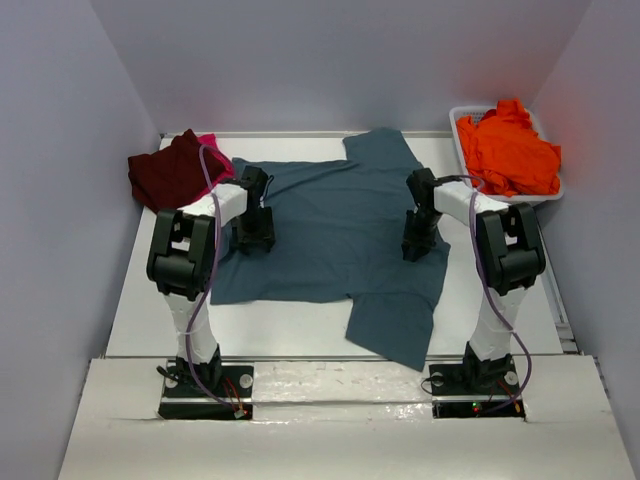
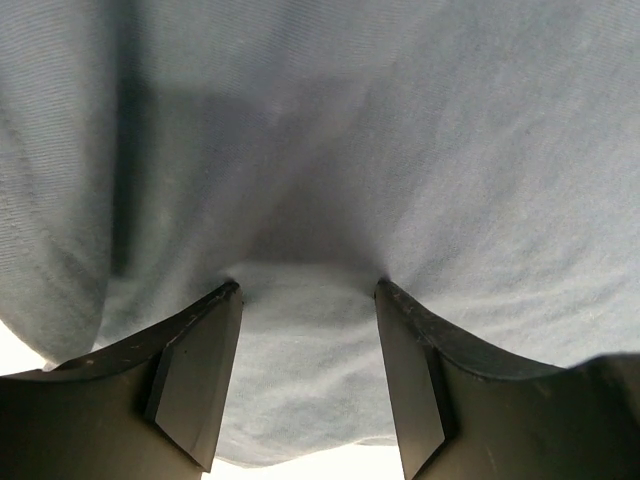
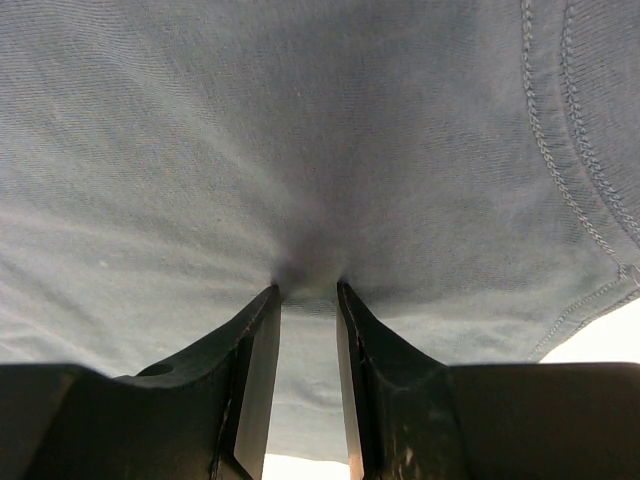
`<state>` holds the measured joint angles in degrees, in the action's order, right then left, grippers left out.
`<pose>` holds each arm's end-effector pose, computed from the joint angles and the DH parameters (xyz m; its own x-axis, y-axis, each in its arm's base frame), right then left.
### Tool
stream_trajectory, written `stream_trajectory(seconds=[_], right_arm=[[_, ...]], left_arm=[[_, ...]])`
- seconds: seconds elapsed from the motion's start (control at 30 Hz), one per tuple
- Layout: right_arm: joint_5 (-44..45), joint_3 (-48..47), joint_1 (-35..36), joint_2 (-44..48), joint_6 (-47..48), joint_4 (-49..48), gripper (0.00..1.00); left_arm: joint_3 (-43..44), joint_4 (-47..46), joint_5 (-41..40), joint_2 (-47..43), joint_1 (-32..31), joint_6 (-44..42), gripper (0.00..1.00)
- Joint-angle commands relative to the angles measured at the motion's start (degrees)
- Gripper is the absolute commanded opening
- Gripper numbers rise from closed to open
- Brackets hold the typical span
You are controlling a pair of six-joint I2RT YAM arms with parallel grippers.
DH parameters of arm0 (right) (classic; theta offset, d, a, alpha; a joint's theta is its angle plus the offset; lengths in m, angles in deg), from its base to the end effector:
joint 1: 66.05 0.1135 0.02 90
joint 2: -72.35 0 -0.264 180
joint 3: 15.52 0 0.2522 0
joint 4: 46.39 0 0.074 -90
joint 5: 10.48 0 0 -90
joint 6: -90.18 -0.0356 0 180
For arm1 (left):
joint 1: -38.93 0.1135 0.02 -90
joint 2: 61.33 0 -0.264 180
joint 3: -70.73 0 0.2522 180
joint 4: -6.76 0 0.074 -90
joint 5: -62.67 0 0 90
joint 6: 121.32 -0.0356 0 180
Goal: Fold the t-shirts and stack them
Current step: Flatten the tshirt out
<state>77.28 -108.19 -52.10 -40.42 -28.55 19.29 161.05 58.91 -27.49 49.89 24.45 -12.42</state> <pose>0.3559 0.0898 0.1610 -0.9659 0.2550 -0.0458 0.2516 0.9653 0.0696 0.3710 -0.0957 0.1648 -0.9570 -0.0874 -0.2767 -0.0642 0.9937 -0.0919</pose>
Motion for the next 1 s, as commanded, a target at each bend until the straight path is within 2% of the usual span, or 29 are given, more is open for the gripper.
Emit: stream_trajectory(seconds=[0.0, 0.3, 0.73, 0.97], right_arm=[[3.47, 4.20, 0.28, 3.08, 0.52, 0.99, 0.35], [3.91, 7.90, 0.28, 8.00, -0.62, 3.18, 0.35], [2.68, 14.75, 0.28, 17.05, -0.10, 7.75, 0.36], [-1.19, 18.44, 0.28, 18.64, 0.08, 6.44, 0.36]], left_arm=[[-4.21, -0.42, 4.29, 0.49, -3.79, 1.05, 0.68], [-7.03, -1.56, 7.63, -0.65, -8.81, 2.20, 0.68], [-16.60, -3.23, 12.11, -8.90, -9.34, 4.83, 0.68], [-17.93, -3.76, 13.87, -11.28, -9.34, 6.77, 0.69]])
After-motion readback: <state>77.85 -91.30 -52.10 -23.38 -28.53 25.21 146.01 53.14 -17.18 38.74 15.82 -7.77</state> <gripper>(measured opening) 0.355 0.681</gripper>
